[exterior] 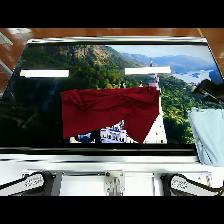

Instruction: Fold the shirts.

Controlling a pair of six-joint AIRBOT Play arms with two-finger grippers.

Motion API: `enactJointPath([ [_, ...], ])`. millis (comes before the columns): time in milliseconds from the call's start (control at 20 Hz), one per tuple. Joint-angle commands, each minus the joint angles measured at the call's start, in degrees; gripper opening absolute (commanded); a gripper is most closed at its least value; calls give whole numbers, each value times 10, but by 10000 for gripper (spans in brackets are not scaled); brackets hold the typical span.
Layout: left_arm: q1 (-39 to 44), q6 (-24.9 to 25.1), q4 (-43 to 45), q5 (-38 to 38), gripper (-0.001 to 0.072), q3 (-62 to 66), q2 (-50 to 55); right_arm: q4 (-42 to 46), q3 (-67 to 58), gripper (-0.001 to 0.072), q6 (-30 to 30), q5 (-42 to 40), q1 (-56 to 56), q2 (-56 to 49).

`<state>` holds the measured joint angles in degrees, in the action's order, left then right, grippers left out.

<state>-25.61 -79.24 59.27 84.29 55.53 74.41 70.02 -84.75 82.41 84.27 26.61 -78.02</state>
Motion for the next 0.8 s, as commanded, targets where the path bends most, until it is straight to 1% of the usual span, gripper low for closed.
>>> enactJointPath([
  [0,-10,57,-48,-39,612,-159,-27,-40,32,611,-24,61,41,7],
  [100,-10,68,-82,-96,612,-212,-27,-57,52,611,-31,50,29,7],
  [250,-10,66,-88,-148,610,-234,-25,-66,72,611,-35,30,13,7],
  [450,8,66,-100,-183,609,-234,-15,-67,93,611,-35,22,13,7],
  [750,85,65,-149,-235,595,-234,17,-67,98,611,-29,23,13,7],
])
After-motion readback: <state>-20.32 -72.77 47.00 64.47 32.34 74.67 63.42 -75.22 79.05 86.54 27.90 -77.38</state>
